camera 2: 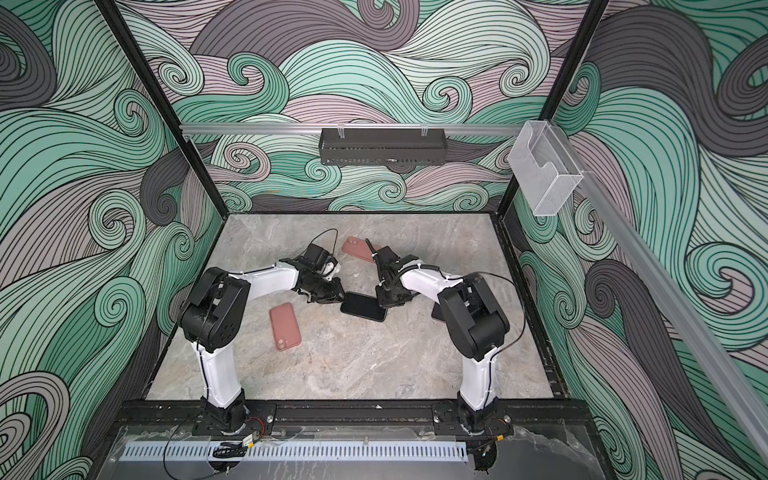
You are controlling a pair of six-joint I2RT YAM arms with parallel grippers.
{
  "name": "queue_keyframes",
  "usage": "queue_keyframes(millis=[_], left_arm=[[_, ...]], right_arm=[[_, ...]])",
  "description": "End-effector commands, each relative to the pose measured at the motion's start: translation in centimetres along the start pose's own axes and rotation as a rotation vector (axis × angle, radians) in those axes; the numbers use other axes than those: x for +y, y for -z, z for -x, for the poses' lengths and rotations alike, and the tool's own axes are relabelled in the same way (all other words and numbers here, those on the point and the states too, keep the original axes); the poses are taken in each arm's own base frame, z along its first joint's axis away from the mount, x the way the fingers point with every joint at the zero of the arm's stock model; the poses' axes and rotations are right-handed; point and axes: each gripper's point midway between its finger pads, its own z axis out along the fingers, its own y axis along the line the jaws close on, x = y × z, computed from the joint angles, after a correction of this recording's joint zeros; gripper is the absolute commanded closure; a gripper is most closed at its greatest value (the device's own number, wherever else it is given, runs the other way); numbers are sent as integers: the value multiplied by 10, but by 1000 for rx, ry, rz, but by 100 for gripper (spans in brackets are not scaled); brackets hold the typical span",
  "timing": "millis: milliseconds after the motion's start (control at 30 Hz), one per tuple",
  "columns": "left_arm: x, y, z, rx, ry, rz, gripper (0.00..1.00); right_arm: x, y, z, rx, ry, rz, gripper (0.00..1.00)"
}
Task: Put the phone into the phone case
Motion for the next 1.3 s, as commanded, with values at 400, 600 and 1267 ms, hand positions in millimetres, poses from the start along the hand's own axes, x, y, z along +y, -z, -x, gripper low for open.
queue_keyframes(millis=[400,600,1267], left_arm=[[-2,3,-3,15,-3,2,74],[-2,3,-4,17,-8,3,74],[-4,5,-4,10,-20,-3,75]], right_arm=[[-29,-29,-34,162,-5,-166,80],[-36,-38,-52,213,-23,-211,80],[-39,-68,-79,302,-39,-261,80]])
